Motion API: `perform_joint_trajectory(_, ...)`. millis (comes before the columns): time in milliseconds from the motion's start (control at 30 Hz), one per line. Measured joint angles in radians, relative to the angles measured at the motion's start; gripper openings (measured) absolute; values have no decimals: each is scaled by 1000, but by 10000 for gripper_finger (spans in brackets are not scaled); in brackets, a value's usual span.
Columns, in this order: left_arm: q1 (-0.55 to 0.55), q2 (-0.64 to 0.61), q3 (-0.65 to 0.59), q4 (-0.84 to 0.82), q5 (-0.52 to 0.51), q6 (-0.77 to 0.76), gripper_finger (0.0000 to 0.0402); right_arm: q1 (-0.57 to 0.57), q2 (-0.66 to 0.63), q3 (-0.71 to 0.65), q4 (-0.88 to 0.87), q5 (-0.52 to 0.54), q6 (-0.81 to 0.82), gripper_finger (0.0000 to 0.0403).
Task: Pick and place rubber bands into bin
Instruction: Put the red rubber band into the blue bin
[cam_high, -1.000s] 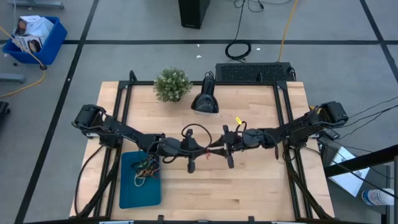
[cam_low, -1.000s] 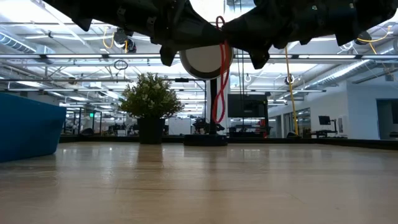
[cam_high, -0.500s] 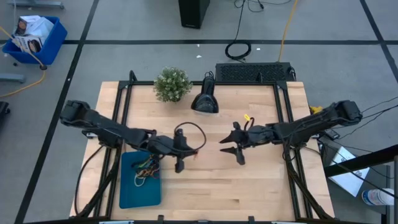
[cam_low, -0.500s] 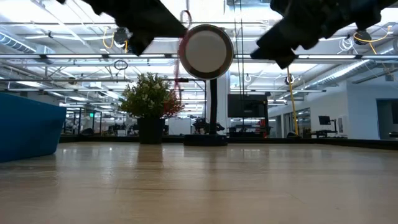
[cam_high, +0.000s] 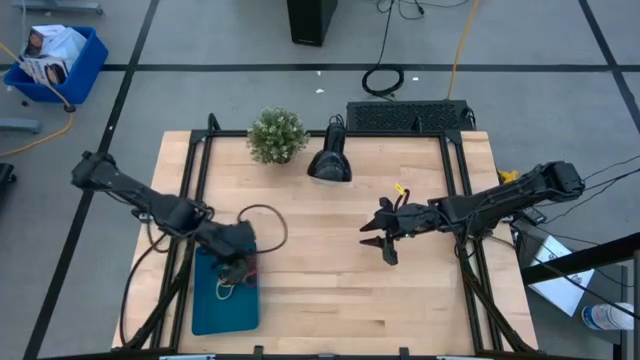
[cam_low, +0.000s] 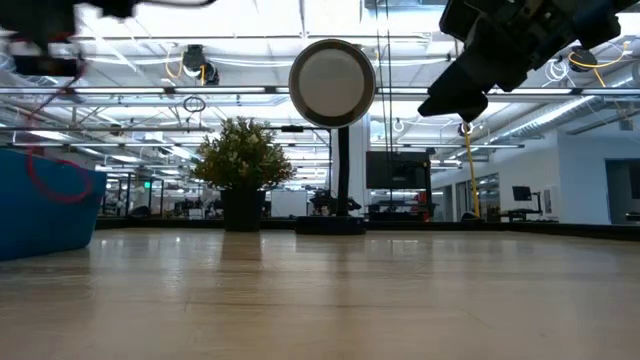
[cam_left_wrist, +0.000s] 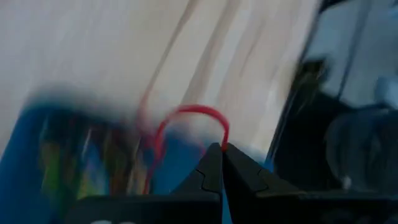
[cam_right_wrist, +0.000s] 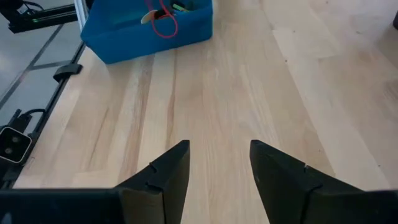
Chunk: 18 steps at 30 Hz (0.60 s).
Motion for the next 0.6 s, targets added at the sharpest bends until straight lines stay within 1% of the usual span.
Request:
perform_joint_trajectory(100,-46,-34,0,-123,39,-140,6,-7,0,0,5,0,0,161)
perform_joint_trajectory(200,-88,-41,0,-217,39,-248,5,-18,0,0,3,0,-1,162)
perform_joint_trajectory(300,-121,-27,0,-273,32,-339,5,-29,0,0,5,0,-4,164)
perform_joint_trajectory(433,-144,25,0,-301,30,-394,9,-44,0,0,3,1,-5,162)
perform_joint_trajectory(600,-146,115,0,-306,28,-398,4,-56,0,0,0,0,-12,162)
